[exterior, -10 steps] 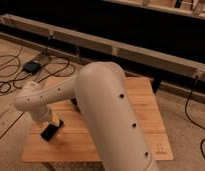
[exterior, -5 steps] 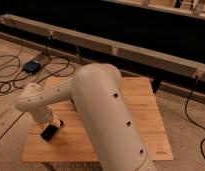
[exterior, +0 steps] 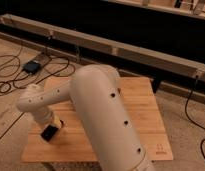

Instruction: Place the eraser on the white sponge

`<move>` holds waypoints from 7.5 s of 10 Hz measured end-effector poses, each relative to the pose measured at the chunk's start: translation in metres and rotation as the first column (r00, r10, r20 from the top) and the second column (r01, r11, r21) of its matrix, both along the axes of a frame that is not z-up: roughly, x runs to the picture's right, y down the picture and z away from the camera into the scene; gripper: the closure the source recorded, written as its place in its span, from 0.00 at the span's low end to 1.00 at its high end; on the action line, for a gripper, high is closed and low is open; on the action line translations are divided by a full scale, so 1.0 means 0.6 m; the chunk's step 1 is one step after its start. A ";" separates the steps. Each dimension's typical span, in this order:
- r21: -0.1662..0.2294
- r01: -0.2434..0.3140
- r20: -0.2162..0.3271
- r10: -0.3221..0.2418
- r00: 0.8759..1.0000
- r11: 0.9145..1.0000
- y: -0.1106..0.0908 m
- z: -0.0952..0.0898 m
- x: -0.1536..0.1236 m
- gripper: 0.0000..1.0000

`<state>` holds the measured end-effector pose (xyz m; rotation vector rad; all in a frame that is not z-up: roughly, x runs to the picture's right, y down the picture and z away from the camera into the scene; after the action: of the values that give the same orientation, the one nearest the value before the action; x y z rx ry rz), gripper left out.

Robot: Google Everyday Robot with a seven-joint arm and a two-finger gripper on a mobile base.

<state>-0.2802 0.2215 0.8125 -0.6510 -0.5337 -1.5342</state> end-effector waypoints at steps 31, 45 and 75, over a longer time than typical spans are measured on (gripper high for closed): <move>-0.083 -0.161 0.081 0.168 0.982 0.983 -0.072 -0.027 0.027 1.00; 0.004 -0.301 0.021 0.301 0.953 0.954 -0.185 -0.173 0.341 1.00; 0.092 -0.460 -0.254 0.468 0.846 0.883 -0.061 -0.008 0.675 0.97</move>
<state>0.1247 0.1847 0.8076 -0.6409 -0.4213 -0.9733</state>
